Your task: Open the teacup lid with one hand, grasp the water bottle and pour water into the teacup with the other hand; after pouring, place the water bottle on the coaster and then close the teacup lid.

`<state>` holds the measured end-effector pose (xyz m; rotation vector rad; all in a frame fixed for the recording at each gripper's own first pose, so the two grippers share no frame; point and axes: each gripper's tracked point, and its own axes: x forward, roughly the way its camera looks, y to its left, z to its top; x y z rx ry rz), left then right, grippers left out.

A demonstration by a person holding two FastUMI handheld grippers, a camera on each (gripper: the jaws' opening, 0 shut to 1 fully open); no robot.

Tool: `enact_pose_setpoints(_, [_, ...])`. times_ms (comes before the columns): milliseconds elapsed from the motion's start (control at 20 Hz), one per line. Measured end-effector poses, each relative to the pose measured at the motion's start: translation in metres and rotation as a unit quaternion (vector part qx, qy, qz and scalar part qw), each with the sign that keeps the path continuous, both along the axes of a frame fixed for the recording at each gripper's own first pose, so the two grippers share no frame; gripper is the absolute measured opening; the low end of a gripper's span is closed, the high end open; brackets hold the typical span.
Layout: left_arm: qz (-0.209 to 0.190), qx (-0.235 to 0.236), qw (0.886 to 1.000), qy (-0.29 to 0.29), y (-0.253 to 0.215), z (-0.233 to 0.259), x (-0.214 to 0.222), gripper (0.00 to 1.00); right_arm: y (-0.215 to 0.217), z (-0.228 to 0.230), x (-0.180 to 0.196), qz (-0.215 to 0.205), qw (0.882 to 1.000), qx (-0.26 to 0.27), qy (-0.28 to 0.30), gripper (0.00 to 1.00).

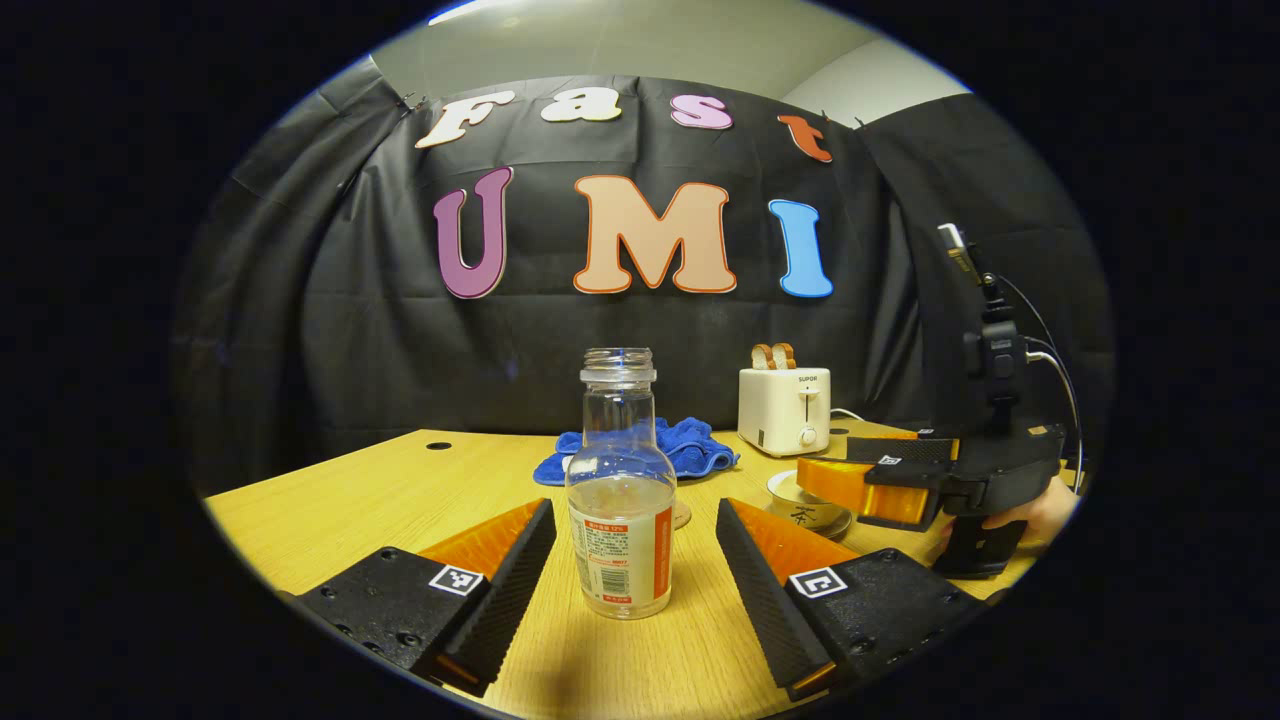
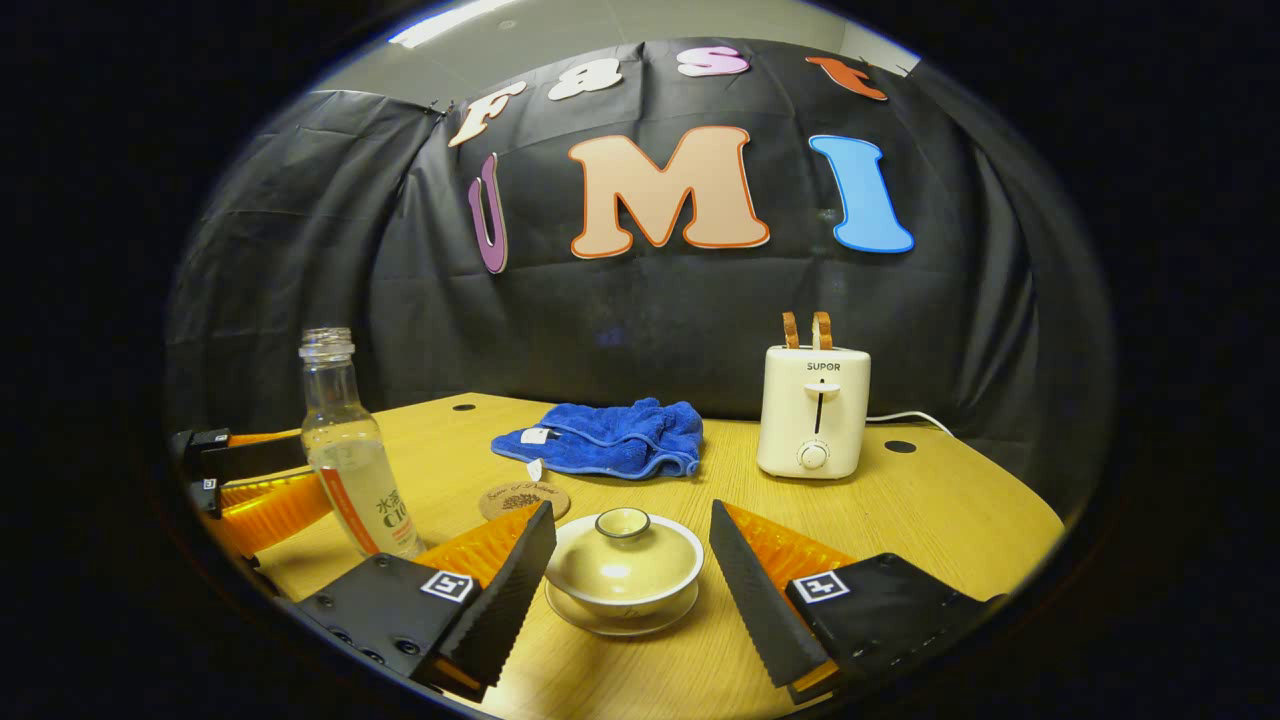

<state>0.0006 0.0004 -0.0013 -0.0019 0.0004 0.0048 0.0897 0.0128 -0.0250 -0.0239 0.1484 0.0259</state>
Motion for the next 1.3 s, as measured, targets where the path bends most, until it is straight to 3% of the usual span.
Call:
enact_pose_setpoints(100, [-0.002,0.0,1.0,0.0,0.0,0.001,0.001,0.94,0.002,-0.002,0.009,-0.002,1.0,-0.011,0.005,0.95])
enact_pose_setpoints(350, [-0.002,0.0,1.0,0.0,0.0,0.001,0.0,0.95,0.006,-0.007,0.019,0.0,0.999,-0.038,0.02,0.67])
enact_pose_setpoints(600, [-0.002,0.0,1.0,0.0,-0.001,0.0,-0.001,0.92,0.009,-0.005,0.024,0.002,0.998,-0.06,0.013,0.65])
enact_pose_setpoints(700, [-0.002,0.0,1.0,0.0,-0.001,0.0,-0.001,0.94,0.008,-0.005,0.024,-0.003,0.998,-0.069,0.01,0.37])
enact_pose_setpoints(800, [-0.002,0.0,1.0,0.001,-0.001,0.0,0.001,0.95,0.006,-0.005,0.024,-0.008,0.997,-0.075,0.009,0.38])
enact_pose_setpoints(850, [-0.002,0.0,1.0,0.001,-0.001,0.0,0.0,0.95,0.007,-0.005,0.024,-0.009,0.997,-0.076,0.009,0.31])
enact_pose_setpoints(1300, [-0.018,0.001,1.0,-0.001,-0.006,0.0,0.002,0.94,-0.012,0.011,0.006,-0.049,0.997,-0.051,-0.039,0.31])
